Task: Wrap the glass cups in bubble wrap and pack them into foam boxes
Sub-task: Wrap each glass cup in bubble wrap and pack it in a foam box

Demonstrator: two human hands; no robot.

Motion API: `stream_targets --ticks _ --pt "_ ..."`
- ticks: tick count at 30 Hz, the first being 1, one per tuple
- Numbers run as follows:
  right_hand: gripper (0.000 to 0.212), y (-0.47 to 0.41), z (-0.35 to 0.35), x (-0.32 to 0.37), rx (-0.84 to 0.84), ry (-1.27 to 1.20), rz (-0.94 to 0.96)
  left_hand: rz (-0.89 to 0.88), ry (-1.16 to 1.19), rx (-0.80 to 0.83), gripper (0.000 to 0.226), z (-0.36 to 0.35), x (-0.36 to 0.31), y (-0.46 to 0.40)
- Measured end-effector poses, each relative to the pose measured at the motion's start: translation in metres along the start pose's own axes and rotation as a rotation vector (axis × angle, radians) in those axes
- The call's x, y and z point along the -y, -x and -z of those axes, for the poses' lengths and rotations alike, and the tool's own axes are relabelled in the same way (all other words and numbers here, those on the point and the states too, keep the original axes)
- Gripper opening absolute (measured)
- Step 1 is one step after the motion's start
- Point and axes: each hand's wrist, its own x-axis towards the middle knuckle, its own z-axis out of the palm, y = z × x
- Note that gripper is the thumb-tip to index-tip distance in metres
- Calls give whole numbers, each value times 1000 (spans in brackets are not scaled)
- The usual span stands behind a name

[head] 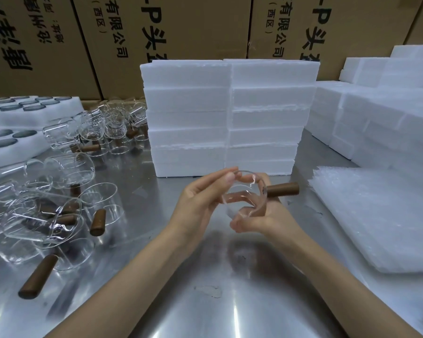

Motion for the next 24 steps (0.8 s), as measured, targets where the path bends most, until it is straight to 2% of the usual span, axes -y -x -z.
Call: stream_targets --ticks 3,7,10,13,15,17,21,24 --pt "60 0 -5 -1 21 120 8 26 60 -59 26 2 6 -1" --pt "55 1 -6 -1 -23 114 33 45 -1 -106 42 1 6 -4" --pt "55 0 -3 0 -16 14 -27 14 -112 -87 47 -3 4 -3" --pt "35 -3 0 5 -46 -171 -136 -55 -295 11 59 -6 6 2" --pt "49 -4 3 6 -52 -311 -178 -82 -411 65 76 -9 11 5" --pt "62 -4 5 8 -49 -356 -198 -128 -476 67 81 -12 14 7" --pt "74 -3 7 9 0 -337 -291 -215 -462 -95 58 -11 11 5" --pt "87 -4 8 9 21 -350 -333 -202 -328 -215 48 -7 7 2"
